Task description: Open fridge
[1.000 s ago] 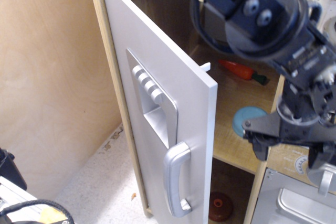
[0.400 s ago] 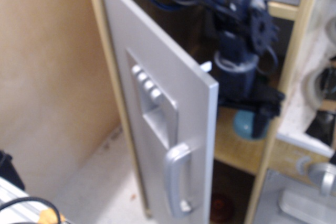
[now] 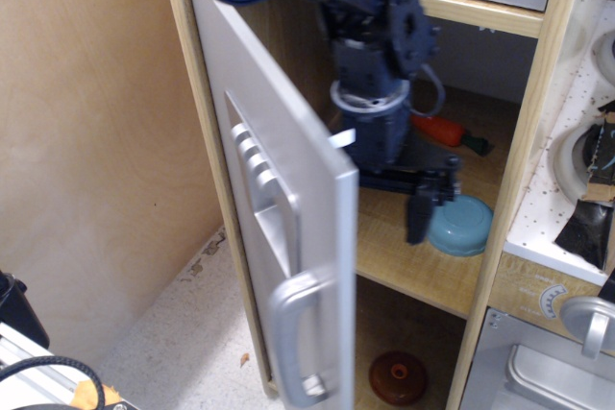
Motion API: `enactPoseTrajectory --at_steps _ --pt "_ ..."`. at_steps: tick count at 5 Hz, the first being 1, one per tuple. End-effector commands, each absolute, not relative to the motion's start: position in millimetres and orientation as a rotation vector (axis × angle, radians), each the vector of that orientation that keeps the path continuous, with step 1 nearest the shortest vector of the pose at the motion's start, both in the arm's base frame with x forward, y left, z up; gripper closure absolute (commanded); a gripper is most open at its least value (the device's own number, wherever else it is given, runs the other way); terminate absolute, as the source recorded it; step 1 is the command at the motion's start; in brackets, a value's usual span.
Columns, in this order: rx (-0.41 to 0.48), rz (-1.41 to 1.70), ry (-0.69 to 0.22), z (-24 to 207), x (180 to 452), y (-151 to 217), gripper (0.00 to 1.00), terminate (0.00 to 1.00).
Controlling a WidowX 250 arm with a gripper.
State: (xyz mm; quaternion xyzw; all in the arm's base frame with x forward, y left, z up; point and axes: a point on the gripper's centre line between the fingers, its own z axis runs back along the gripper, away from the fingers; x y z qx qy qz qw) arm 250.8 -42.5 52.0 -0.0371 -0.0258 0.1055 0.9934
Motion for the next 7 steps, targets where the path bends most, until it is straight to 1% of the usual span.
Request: enactPoseTrajectory --at_steps 1,2,3,4,5,6,7 --pt "-0.080 0.251 -0.117 63 231 -19 0.00 0.00" --pt "-0.075 0.270 -0.129 64 225 1 0.00 0.00" --pt "-0.063 0.278 -0.144 71 221 17 0.00 0.00" --pt "-0.045 0.275 -0.169 77 218 30 0.00 0.00" --pt "-0.050 0.266 -0.181 77 214 42 0.00 0.00" --pt "-0.041 0.241 -0.161 79 214 53 0.00 0.00" --pt "-0.041 0.241 -0.161 79 214 53 0.00 0.00"
